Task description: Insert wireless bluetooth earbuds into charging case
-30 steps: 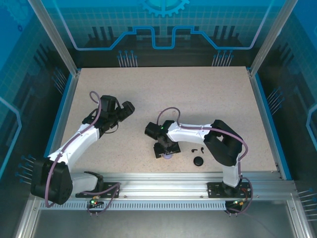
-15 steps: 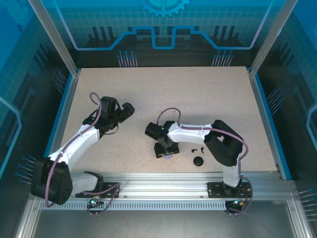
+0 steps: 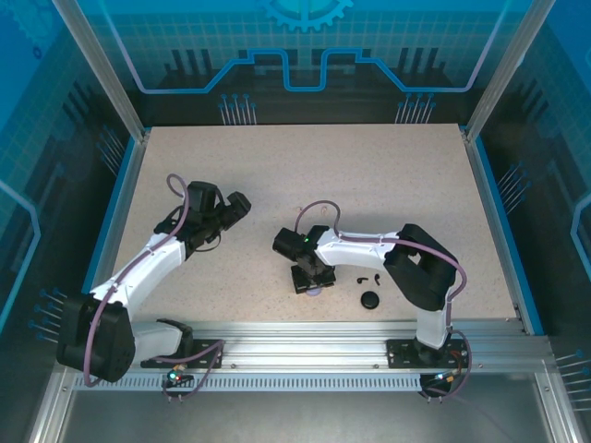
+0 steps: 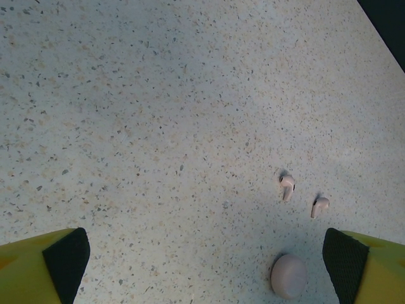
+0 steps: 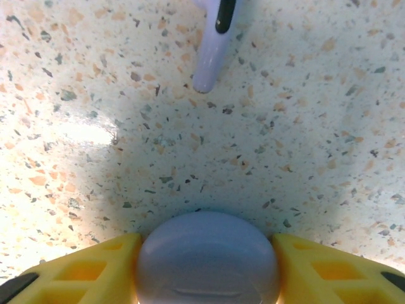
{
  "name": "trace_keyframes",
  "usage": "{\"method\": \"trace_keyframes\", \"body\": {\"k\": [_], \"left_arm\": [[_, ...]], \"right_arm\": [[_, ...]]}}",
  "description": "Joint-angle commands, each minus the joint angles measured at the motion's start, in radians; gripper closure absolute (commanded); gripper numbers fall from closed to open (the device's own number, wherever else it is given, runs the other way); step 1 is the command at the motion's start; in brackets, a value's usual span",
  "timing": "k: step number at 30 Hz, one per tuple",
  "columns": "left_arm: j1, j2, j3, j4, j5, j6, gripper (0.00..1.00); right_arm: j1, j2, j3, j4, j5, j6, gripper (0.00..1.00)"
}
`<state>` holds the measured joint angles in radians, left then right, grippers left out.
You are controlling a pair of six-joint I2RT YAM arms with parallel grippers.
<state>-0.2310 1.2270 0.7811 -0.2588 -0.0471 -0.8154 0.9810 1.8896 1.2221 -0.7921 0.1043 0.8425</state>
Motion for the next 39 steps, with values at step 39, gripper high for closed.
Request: {"method": "trace_keyframes", "body": {"k": [39], "left_arm": [[-0.003,0.124,-0.414,0.932,0.307,0.019,0.01]], "right_arm": [[-0.305,0.427,0.712,0.22,-0.403,0.497,0.48]]}}
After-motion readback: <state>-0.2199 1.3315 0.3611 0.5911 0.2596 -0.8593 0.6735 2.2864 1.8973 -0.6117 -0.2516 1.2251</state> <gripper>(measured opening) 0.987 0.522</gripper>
